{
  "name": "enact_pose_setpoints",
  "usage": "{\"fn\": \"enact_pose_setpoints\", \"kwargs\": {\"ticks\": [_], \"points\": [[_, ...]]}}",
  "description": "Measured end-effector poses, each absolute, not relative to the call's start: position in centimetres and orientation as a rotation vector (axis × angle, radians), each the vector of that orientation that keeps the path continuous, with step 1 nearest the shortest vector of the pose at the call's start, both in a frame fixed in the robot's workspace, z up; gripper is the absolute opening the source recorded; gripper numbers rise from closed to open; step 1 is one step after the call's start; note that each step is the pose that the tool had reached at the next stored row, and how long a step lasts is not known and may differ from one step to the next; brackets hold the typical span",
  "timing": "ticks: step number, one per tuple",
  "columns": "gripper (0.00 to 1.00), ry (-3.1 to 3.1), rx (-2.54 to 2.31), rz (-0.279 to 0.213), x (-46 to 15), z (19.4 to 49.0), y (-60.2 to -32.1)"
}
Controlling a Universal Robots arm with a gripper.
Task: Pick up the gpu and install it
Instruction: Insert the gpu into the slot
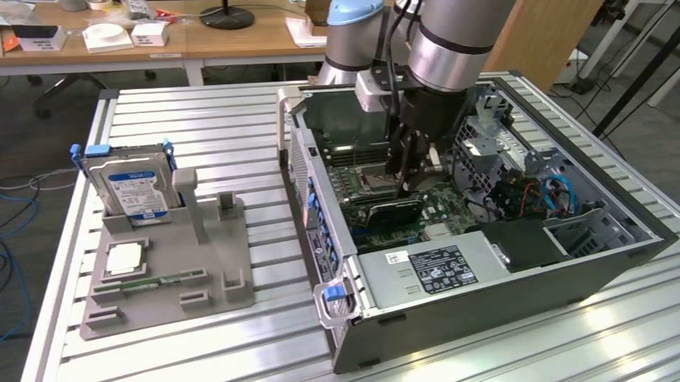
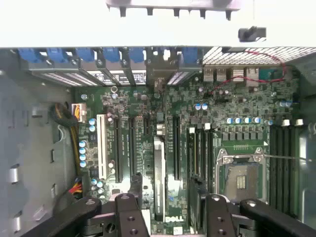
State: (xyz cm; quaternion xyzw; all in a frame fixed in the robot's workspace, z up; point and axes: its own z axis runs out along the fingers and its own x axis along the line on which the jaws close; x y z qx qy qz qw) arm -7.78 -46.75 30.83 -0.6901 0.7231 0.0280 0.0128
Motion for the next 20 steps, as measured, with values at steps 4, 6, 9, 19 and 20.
{"fn": "enact_pose_setpoints", "kwargs": {"ticks": [4,6,9,19,20], "points": [[0.5,2.254,-2.151,0.087,-7.78,30.91,-46.75],[0.37,2.254,-2.151,0.087,-7.78,30.92,-46.75],[0.25,2.254,-2.151,0.087,-7.78,30.93,-46.75],[0.11,2.254,-2.151,0.087,-7.78,31.08,-46.75],[0.11,2.254,-2.151,0.087,-7.78,31.09,-46.75]]}}
